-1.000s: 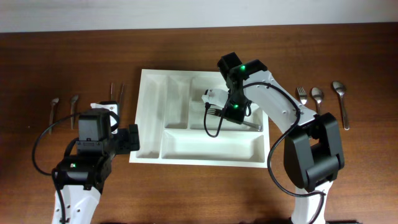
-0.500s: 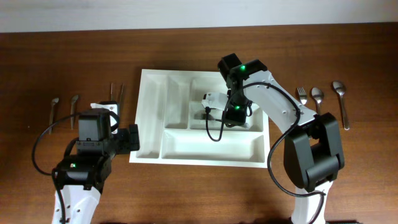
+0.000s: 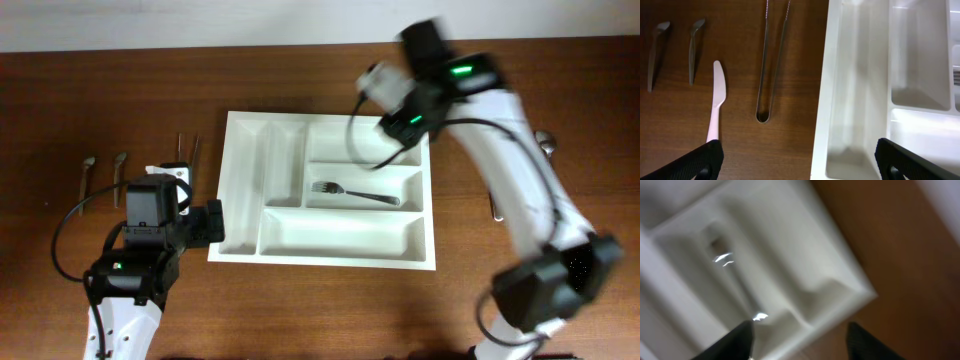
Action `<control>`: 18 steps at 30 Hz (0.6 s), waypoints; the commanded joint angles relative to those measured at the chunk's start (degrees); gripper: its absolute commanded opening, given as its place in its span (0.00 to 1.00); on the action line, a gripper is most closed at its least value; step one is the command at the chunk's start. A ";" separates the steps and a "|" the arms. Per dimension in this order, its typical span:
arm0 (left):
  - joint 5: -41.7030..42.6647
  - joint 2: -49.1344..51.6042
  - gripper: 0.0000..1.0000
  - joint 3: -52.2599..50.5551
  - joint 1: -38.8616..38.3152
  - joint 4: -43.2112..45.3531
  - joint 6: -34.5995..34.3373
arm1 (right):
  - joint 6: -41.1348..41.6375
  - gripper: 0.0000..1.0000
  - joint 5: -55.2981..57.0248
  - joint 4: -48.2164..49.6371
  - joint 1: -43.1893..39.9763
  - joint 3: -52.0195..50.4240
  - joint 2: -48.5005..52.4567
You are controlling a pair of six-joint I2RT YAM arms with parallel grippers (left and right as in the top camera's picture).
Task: Pack container
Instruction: 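Withdraw the right gripper back to the remaining forks on the right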
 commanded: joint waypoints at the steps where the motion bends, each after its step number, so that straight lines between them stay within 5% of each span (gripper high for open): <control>1: -0.26 0.13 0.99 1.05 -0.11 0.26 -0.33 | 12.41 0.68 1.64 -1.07 -8.41 2.01 -6.25; 6: -0.26 0.13 0.99 1.05 -0.11 0.26 -0.33 | 22.12 0.72 0.96 -5.16 -19.69 1.99 -10.84; 10: -0.26 0.13 0.99 1.05 -0.11 0.26 -0.33 | 25.49 0.87 0.59 -7.34 -25.49 -0.17 -15.76; 18: -0.24 0.13 0.99 1.05 -0.11 0.22 -0.35 | 30.67 0.89 0.70 -8.72 -27.21 -20.11 -28.11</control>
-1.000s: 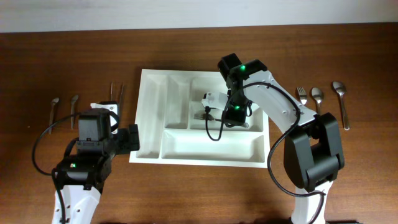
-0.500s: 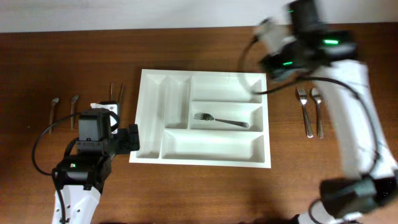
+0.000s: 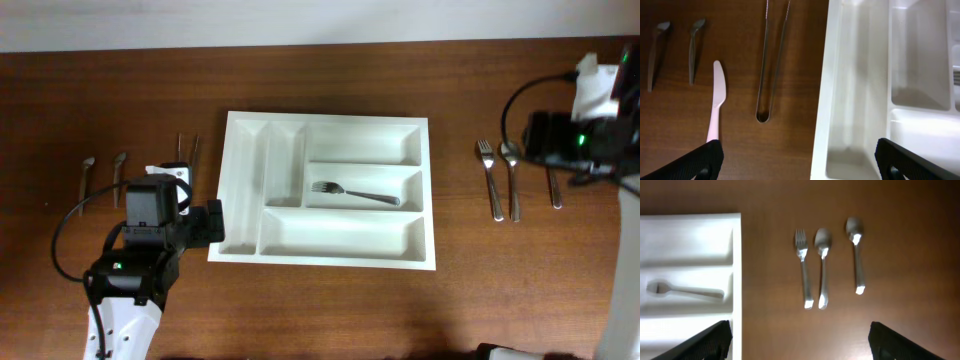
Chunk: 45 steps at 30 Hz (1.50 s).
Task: Pack container
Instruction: 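Withdraw the right gripper back to the remaining forks on the right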
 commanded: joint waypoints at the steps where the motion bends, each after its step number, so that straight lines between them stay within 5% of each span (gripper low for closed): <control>1: -0.22 0.13 0.99 1.05 -0.11 0.17 -0.35 | 4.42 0.89 -0.15 -1.11 -0.13 -9.33 -5.29; 11: -0.22 0.13 0.99 1.05 -0.11 0.20 -0.35 | 3.23 0.99 -0.68 12.74 -0.11 -32.44 -8.48; 15: -0.22 0.13 0.99 1.05 -0.11 0.17 -0.35 | -3.06 0.99 -1.88 19.30 -0.44 -30.60 -1.81; 29: -0.22 0.13 0.99 1.05 -0.11 0.17 -0.35 | -9.46 0.99 -0.46 19.23 -0.83 -9.92 24.33; 45: -0.20 0.13 0.99 1.05 -0.11 0.17 -0.37 | -10.62 0.99 -0.68 21.03 -0.81 -8.98 36.68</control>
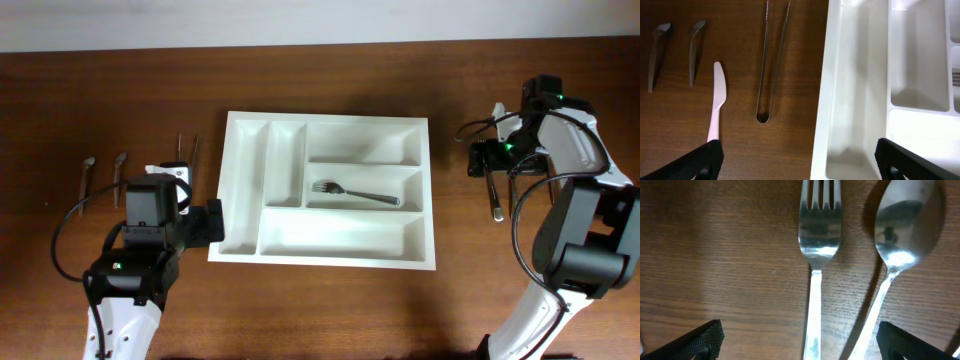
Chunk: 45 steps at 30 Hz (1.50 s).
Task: Pack container
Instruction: 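Withdraw the right gripper back to the remaining forks on the right, then lower the right gripper and grasp the second fork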
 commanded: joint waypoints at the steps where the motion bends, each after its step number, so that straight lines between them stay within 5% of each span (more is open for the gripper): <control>1: -0.20 0.13 0.99 0.85 -0.11 0.20 -0.35 | -1.01 0.99 0.31 0.66 -0.42 0.74 1.22; 28: -0.17 0.13 0.99 0.85 -0.11 0.20 -0.35 | -2.97 1.00 0.26 1.95 -0.37 0.13 5.42; 45: -0.20 0.13 0.99 0.85 -0.11 0.17 -0.35 | -2.95 0.92 0.31 1.05 -0.37 -0.50 7.04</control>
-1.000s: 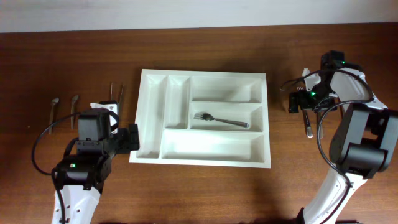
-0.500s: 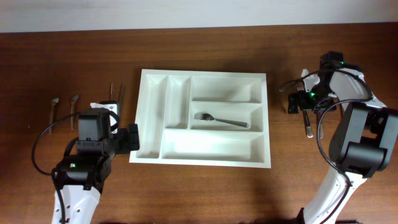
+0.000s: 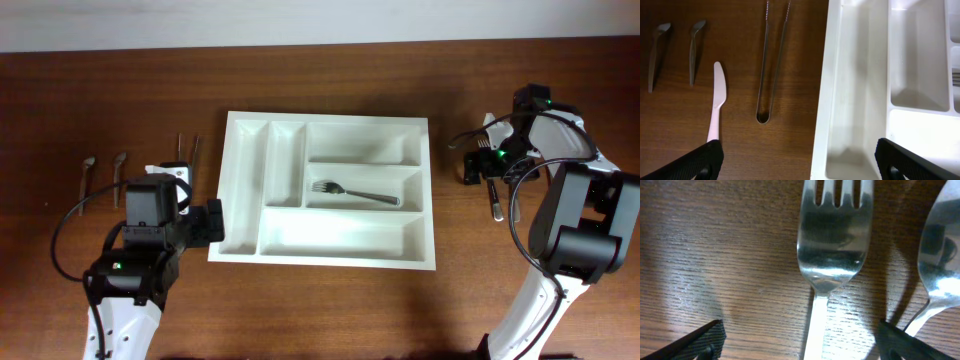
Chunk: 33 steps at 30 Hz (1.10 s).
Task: Pack container
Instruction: 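Lower the right gripper and grasp the second fork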
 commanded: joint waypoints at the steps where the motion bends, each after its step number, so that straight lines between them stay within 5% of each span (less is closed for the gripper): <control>1: -0.17 0.13 0.99 0.85 -0.11 0.17 -0.37 | -0.33 0.88 -0.17 -0.39 -0.37 -0.44 1.66; 15: 0.70 0.13 0.99 0.85 -0.11 0.20 -0.37 | -0.28 0.27 -0.15 -1.05 -0.37 -0.44 1.66; 20: 0.68 0.13 0.99 0.85 -0.11 0.20 -0.37 | -0.26 0.21 -0.17 -1.05 -0.37 -0.44 1.66; 24: 0.68 0.13 0.99 0.85 -0.11 0.22 -0.37 | -0.28 0.05 -0.15 -1.03 -0.37 -0.37 1.64; 33: 0.63 0.13 0.99 0.85 -0.11 0.26 -0.35 | 1.29 0.04 -0.39 -6.32 -0.20 8.00 -2.05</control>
